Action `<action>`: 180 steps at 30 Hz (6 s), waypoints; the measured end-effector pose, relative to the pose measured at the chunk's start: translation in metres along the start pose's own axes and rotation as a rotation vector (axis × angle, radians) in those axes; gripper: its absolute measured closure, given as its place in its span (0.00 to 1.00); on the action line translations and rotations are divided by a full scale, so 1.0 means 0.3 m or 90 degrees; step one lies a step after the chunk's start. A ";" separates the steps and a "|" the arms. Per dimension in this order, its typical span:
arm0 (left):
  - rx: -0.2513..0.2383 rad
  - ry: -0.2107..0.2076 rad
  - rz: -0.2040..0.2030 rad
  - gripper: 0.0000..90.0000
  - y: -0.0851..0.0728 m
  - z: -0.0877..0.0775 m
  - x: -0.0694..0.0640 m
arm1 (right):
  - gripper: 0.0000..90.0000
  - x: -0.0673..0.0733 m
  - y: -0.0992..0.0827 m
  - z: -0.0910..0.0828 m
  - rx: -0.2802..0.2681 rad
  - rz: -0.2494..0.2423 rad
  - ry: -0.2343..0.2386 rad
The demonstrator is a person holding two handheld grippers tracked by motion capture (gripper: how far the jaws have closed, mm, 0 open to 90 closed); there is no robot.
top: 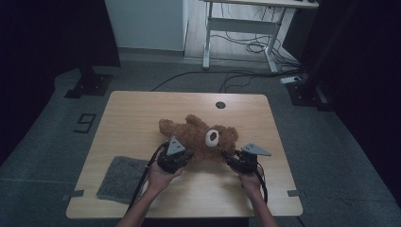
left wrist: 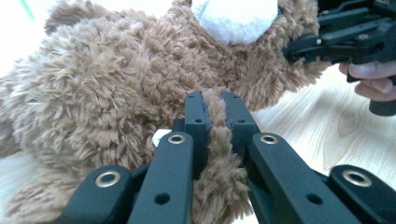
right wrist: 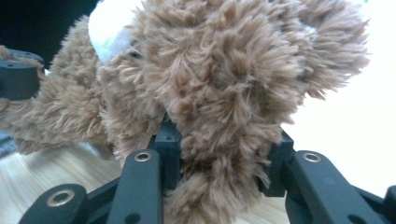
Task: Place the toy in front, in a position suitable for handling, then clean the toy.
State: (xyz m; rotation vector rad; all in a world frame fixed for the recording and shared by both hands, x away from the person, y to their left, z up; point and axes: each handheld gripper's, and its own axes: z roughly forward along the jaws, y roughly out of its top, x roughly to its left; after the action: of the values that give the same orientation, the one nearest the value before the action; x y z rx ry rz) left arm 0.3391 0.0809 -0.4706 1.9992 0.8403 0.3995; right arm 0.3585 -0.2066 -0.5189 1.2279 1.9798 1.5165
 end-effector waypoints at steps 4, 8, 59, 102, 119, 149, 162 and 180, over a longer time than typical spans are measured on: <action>0.003 -0.003 -0.008 0.91 -0.002 0.013 0.003 | 0.66 -0.020 -0.007 0.005 0.011 0.005 0.002; 0.010 -0.014 -0.018 0.91 -0.015 0.026 0.002 | 0.64 -0.033 -0.014 0.009 0.028 0.007 -0.003; 0.073 0.159 -0.135 0.35 -0.320 -0.338 0.268 | 0.53 -0.078 -0.064 0.009 0.052 0.042 -0.021; 0.056 0.162 -0.130 0.87 -0.356 -0.329 0.245 | 0.39 -0.057 -0.052 0.031 0.070 0.037 -0.004; -0.039 0.044 -0.031 0.87 -0.053 -0.182 0.095 | 0.68 -0.058 -0.056 0.032 0.078 0.031 0.026; 0.035 0.071 -0.051 0.88 -0.053 -0.060 0.136 | 0.68 -0.082 -0.067 0.015 0.084 0.043 0.050; 0.041 0.113 -0.093 0.88 -0.147 -0.139 0.224 | 0.68 -0.085 -0.069 0.015 0.088 0.042 0.057; 0.048 -0.032 -0.012 0.88 0.072 0.168 -0.036 | 0.69 -0.087 -0.072 0.014 0.084 0.037 0.062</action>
State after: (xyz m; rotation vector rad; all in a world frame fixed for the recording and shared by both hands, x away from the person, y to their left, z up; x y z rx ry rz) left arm 0.3686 0.0343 -0.4793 2.0610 0.8531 0.3106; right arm 0.3671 -0.2260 -0.5456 1.2977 2.1560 1.5211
